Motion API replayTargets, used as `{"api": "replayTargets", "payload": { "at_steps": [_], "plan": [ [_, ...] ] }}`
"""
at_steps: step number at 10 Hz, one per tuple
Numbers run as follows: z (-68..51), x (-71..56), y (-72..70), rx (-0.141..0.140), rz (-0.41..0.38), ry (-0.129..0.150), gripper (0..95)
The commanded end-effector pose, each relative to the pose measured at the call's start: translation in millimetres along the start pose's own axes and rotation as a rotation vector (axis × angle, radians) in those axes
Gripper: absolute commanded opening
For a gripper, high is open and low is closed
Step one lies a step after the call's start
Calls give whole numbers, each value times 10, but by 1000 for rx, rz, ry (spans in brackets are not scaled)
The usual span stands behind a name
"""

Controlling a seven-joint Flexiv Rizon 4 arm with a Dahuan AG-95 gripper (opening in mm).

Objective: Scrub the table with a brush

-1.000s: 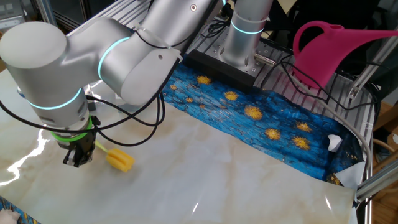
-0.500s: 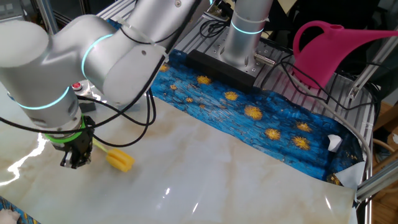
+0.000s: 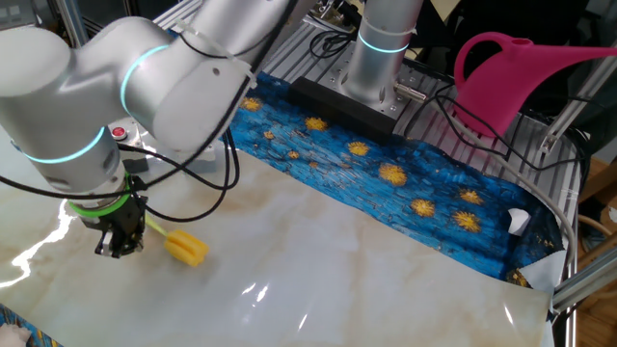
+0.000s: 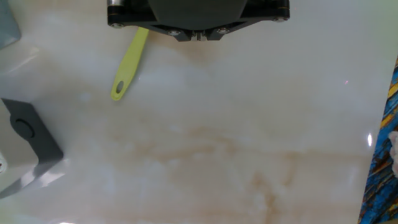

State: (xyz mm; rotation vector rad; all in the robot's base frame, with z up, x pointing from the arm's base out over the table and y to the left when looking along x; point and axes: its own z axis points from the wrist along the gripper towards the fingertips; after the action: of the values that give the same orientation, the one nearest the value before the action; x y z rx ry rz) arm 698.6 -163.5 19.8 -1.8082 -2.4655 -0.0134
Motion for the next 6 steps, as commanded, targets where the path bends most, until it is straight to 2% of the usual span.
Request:
{"api": "replayTargets", "payload": {
  "at_steps": [1,2,3,4,5,6],
  "plan": [
    [9,3,5,-2,-2,-6,380],
    [8,3,5,-3,-5,-8,380],
    [7,4,5,-3,-7,-9,570],
    [6,4,5,0,-11,-14,570],
    [-19,8,4,-4,-7,3,570],
    [-39,12,4,-1,-9,6,570]
  ]
}}
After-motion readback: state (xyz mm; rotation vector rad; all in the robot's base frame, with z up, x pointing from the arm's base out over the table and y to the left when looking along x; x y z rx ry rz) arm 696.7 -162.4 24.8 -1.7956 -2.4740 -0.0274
